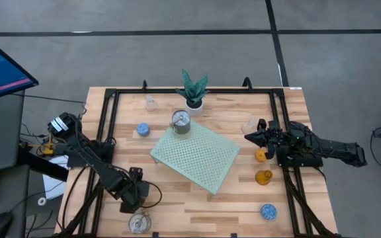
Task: Pick & Place candle stick holders
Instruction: Put the left silver scented candle on the shelf
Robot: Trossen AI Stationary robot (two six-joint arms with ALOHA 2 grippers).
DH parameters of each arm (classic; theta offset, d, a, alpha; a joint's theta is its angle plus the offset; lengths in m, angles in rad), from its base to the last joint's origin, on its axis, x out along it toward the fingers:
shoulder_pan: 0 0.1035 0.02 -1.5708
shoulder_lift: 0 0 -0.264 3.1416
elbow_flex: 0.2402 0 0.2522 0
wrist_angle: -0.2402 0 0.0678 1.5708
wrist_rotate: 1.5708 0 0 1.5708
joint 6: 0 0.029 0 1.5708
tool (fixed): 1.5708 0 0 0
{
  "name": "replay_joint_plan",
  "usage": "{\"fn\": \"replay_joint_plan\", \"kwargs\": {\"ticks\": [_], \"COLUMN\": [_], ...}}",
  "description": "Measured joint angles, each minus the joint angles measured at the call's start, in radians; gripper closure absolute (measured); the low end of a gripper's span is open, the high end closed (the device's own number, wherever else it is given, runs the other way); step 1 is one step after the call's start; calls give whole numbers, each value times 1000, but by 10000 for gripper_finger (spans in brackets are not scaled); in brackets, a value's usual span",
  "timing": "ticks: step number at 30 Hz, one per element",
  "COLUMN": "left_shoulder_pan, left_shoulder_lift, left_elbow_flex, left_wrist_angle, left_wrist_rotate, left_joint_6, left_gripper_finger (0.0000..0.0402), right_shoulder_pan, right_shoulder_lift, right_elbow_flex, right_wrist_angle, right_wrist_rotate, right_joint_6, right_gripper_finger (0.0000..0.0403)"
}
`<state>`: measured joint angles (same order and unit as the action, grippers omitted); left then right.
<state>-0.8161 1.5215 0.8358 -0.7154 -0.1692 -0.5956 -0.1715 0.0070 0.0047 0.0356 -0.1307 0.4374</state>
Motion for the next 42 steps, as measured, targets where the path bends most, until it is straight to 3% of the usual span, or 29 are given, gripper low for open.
{"fn": "replay_joint_plan", "kwargs": {"ticks": [28,42], "left_shoulder_pan": [-2,72], "left_shoulder_lift": [0,-42], "left_elbow_flex": [-6,-7], "left_wrist_angle": [1,10], "left_wrist_rotate": [-32,-101], "left_joint_6": [44,43], "left_gripper_finger": [2,2], "right_shoulder_pan": [0,0], "right_shoulder_lift": [0,0], "right_elbow_flex": [0,0], "right_wrist_angle": [0,0], "right_wrist_rotate": [0,0], "right_joint_6": [0,0], "right_gripper_finger": [403,403]}}
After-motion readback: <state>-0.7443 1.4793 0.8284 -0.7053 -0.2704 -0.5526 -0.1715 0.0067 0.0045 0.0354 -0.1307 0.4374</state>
